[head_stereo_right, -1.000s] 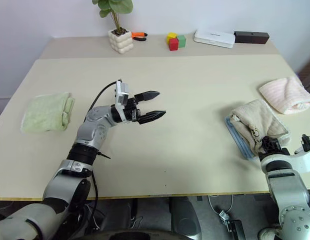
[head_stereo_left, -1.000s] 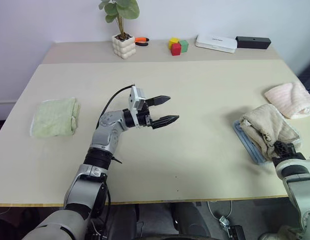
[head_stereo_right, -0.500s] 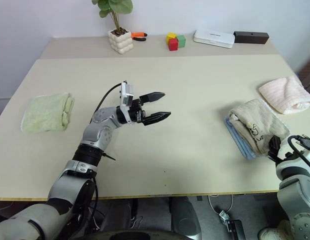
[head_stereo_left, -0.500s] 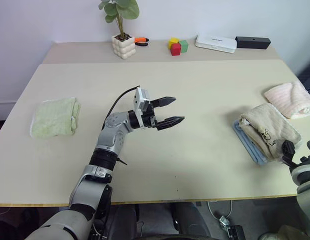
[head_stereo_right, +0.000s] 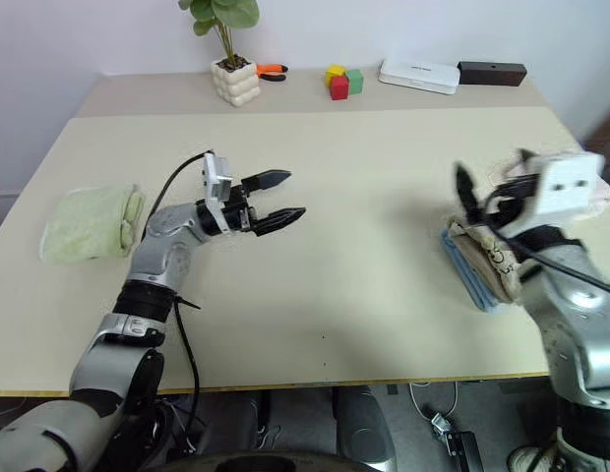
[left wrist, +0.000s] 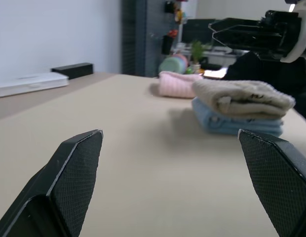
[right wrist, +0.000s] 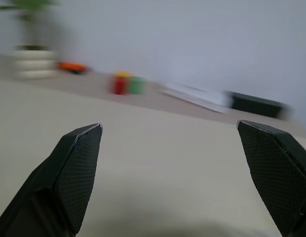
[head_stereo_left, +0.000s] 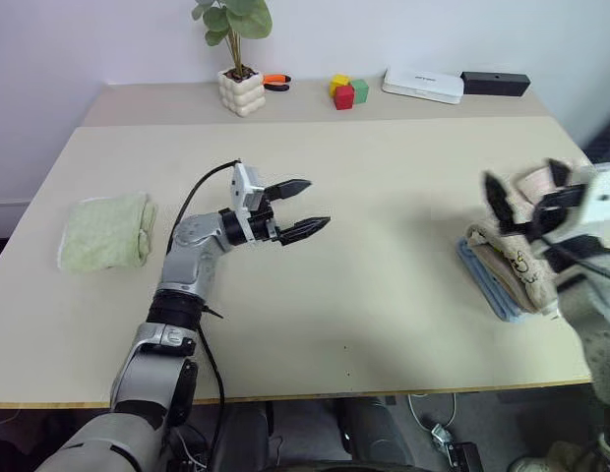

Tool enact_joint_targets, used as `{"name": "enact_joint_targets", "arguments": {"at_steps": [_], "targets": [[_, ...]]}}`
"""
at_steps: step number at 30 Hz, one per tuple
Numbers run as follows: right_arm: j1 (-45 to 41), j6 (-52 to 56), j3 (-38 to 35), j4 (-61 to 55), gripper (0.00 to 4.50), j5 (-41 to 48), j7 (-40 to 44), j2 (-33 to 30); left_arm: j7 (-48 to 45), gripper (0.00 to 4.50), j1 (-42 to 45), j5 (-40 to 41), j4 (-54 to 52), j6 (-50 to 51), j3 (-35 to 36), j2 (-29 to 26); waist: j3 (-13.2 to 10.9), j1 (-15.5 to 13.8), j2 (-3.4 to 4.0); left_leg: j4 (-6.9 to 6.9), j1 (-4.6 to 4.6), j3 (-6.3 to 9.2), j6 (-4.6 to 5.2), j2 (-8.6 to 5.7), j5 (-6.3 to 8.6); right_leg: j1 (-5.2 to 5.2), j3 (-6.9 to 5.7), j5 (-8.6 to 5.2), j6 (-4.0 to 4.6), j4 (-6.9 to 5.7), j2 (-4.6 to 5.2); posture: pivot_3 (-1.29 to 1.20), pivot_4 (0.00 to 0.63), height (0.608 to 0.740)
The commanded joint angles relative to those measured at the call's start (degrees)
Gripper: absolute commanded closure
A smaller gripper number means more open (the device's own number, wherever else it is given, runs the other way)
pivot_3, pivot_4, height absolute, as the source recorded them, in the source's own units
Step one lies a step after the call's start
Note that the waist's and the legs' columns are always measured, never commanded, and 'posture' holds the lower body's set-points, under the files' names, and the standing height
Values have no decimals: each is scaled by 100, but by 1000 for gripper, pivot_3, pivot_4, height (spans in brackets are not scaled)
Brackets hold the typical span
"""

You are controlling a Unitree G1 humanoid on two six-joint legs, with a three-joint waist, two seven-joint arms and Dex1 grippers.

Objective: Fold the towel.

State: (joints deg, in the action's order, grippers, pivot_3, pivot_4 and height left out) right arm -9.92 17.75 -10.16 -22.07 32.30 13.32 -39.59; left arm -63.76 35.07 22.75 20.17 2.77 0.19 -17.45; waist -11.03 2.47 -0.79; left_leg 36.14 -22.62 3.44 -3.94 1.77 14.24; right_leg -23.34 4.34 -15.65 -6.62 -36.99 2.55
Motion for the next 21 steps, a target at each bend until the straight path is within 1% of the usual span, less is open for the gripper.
{"name": "enact_joint_targets", "arguments": {"at_steps": [1,4,7,10,12,15,17,21], "targets": [[-257,-369,419,152,39,-186,764,287,183,0,-326,124,-743,246,185,-270,0,-14,0,0,0,1,0,0,0,0,-1,0,0,-1,0,0,150,740],[-264,-395,701,104,39,-76,1464,427,377,0,-588,163,-1194,447,314,-531,-1,-37,-2,1,-3,2,0,0,0,0,-4,0,0,-2,4,0,150,740],[-110,-390,828,141,39,48,2559,148,586,0,-724,219,-1517,665,385,-678,-1,-68,-2,6,-3,2,0,-1,0,4,-6,1,-1,-2,7,0,150,740],[-99,-586,612,553,39,-65,3195,-119,719,0,-855,262,-1928,939,355,-793,-2,-80,-3,6,-1,1,0,-1,0,7,-6,1,-1,-1,8,0,150,740],[-187,-562,489,729,39,-97,3262,-171,698,0,-942,353,-2107,1100,407,-925,-2,-82,-3,6,1,0,0,-1,0,8,-6,1,-1,-1,7,0,150,740],[-166,-657,530,769,39,-341,3128,0,518,0,-1177,295,-1970,968,431,-1090,-2,-34,-3,2,9,0,0,0,0,8,-6,0,0,-5,3,0,150,740],[-95,-761,502,829,39,-499,3163,-9,655,0,-1250,200,-2026,909,308,-1013,-2,-5,-3,1,11,0,0,1,0,8,-5,0,1,-8,3,0,150,740],[-203,-646,493,782,39,-506,3207,22,954,0,-1374,160,-2227,847,172,-702,-2,-20,-4,5,8,0,-1,0,0,10,-5,0,0,-8,6,0,150,740]]}}
